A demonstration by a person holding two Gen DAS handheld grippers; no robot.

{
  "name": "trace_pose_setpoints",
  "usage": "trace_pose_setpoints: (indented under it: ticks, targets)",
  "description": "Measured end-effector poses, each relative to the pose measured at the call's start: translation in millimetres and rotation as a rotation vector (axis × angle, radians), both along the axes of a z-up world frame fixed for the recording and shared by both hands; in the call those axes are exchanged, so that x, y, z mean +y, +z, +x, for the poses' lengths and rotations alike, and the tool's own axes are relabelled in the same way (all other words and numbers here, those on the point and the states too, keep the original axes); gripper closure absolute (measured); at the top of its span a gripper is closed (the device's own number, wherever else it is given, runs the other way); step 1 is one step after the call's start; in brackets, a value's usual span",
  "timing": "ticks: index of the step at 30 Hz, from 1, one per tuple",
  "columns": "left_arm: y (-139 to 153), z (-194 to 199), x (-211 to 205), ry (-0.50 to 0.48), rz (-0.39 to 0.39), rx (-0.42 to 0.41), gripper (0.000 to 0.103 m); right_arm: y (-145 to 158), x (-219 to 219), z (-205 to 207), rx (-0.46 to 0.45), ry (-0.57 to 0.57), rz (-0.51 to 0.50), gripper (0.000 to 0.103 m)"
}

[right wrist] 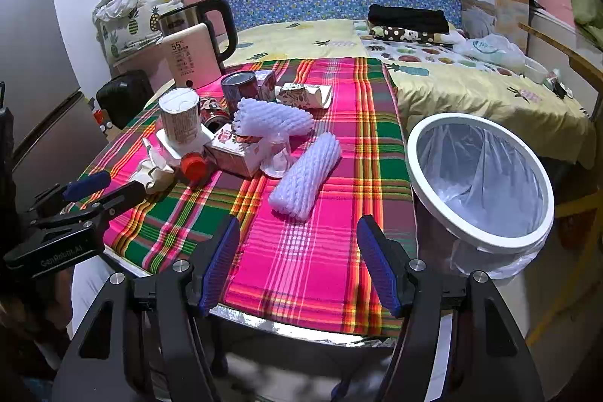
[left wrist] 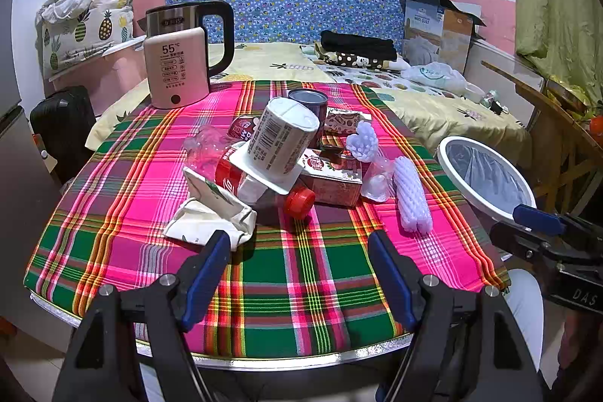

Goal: Collect trash

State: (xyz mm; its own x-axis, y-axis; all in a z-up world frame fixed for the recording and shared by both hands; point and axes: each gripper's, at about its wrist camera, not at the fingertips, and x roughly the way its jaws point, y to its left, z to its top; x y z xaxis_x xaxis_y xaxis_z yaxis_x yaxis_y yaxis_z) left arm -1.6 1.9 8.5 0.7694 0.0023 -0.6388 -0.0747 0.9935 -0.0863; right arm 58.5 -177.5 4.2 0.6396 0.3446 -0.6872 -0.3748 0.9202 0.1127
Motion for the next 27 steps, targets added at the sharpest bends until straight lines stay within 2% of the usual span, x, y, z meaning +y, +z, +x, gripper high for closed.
trace_pose_setpoints:
  ticks: [27]
  targets:
    - [5.4, -1.8, 2.4, 0.002, 0.006, -0.005, 0.026, 0.3, -1.1, 0.4, 0.001, 0.0, 0.0, 0.037]
